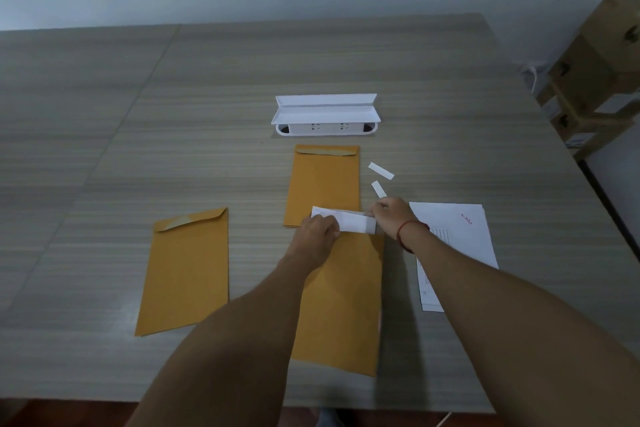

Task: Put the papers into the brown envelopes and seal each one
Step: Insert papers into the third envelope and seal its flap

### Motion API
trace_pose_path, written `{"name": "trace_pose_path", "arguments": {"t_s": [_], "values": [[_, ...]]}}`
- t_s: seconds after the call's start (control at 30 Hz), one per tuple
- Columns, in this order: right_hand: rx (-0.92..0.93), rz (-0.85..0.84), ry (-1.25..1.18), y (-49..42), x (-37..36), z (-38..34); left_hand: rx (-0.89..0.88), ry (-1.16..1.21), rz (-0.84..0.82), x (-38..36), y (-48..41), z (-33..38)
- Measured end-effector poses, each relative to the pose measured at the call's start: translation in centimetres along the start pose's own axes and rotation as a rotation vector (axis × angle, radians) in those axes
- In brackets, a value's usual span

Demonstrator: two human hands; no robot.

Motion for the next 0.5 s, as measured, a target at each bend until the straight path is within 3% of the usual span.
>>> {"name": "trace_pose_path", "arguments": {"t_s": [0.17,0.5], "values": [[-0.074,-0.091,-0.088,0.1,-0.5,1.1,-0.004,0.015,-0.006,0.0,0.1,0.1],[-0.304,-0.096,-0.266,-0.4,-1.6,2.0,-0.048,-0.009,-0.021,-0.1,0.4,0.7]]}}
Point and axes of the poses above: each hand's wrist, its own y-axis away from the middle knuckle, its own x-axis out of the back of the hand, z = x × y, the point moved 6 cm from there along -y, towards the middle knuckle, and after that the axes turned 13 degrees about -x, right-handed, at the moved point
